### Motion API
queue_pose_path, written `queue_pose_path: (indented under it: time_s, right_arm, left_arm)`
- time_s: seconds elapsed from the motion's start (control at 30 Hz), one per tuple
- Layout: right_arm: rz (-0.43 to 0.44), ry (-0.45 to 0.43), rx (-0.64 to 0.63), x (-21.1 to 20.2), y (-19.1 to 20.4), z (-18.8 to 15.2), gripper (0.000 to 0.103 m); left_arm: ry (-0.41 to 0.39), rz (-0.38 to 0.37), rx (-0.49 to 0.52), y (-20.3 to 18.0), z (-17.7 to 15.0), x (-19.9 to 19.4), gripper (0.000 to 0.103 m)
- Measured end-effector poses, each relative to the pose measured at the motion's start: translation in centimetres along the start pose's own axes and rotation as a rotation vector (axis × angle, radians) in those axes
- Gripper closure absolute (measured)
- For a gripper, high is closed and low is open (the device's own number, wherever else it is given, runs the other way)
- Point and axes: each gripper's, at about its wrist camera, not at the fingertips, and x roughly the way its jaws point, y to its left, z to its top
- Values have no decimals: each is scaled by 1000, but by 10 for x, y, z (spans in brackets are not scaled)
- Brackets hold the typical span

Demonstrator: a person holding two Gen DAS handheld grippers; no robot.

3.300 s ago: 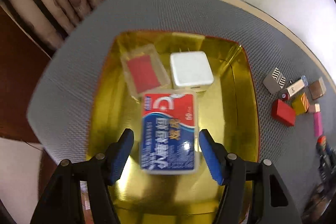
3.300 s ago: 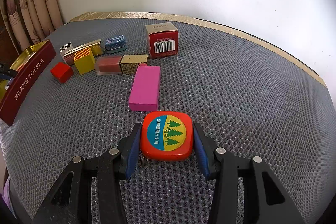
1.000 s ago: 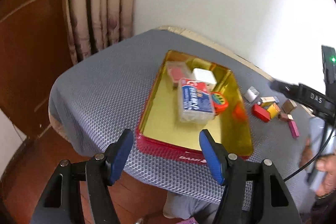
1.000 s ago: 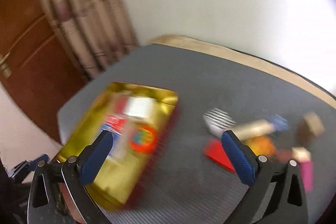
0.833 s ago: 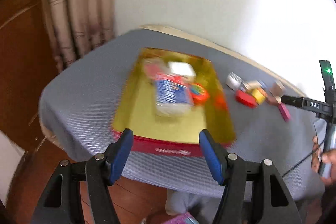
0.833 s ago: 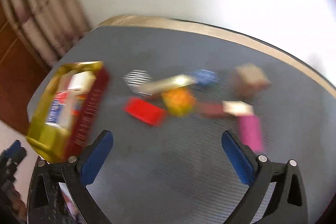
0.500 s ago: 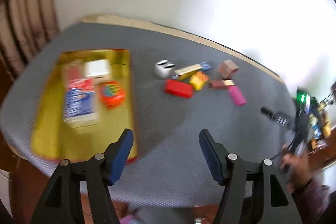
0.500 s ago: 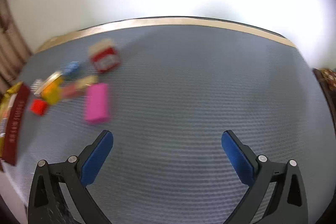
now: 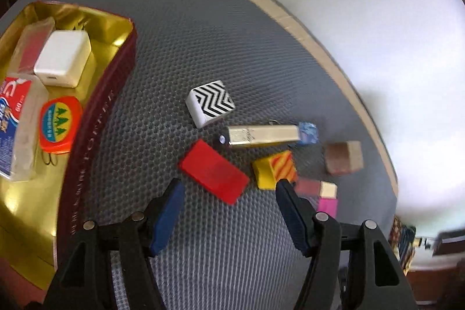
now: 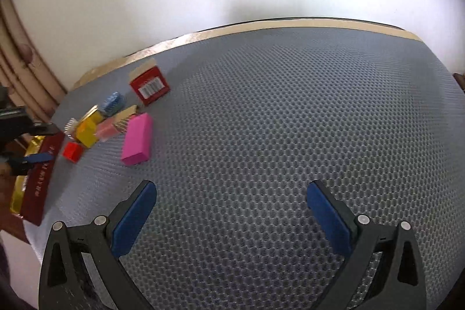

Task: Organize rigid objects
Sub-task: 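Move the left tool to the red block and grasp it, then lift the red block with left tool while right tool grasps pink block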

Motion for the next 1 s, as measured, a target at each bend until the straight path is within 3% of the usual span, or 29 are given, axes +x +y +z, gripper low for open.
queue_pose_path:
  time_s: [0.37, 0.4, 0.47, 0.53, 0.73, 0.87, 0.93, 1.0]
  right_arm:
    - [91, -1, 42, -17, -25, -3, 0]
    - [94, 0, 41, -19, -27, -3, 0]
    - [94, -1, 43, -20, -27, -2, 0]
    - [95, 0, 43, -20, -28, -1, 0]
    - [85, 5, 33, -20, -25, -1, 0]
    - [58, 3, -90, -22, 7, -2, 0]
    - [98, 2, -126, -23, 23, -1, 0]
    - [130, 18, -152, -20, 39, 3, 0]
  left_arm:
    - [17, 136, -75, -7, 4, 34, 37]
    - [13, 155, -73, -10, 4, 35, 41]
    - [0, 197, -64, -12, 3, 34, 62]
    - [0, 177, -59, -10, 2, 32, 69]
    - [8, 130, 19, -2, -19, 21, 70]
    - [-17, 105, 118, -4, -44, 4, 70]
    - [-30, 91, 149, -3, -53, -7, 70]
    - [-45, 81, 181, -1, -63, -19, 92]
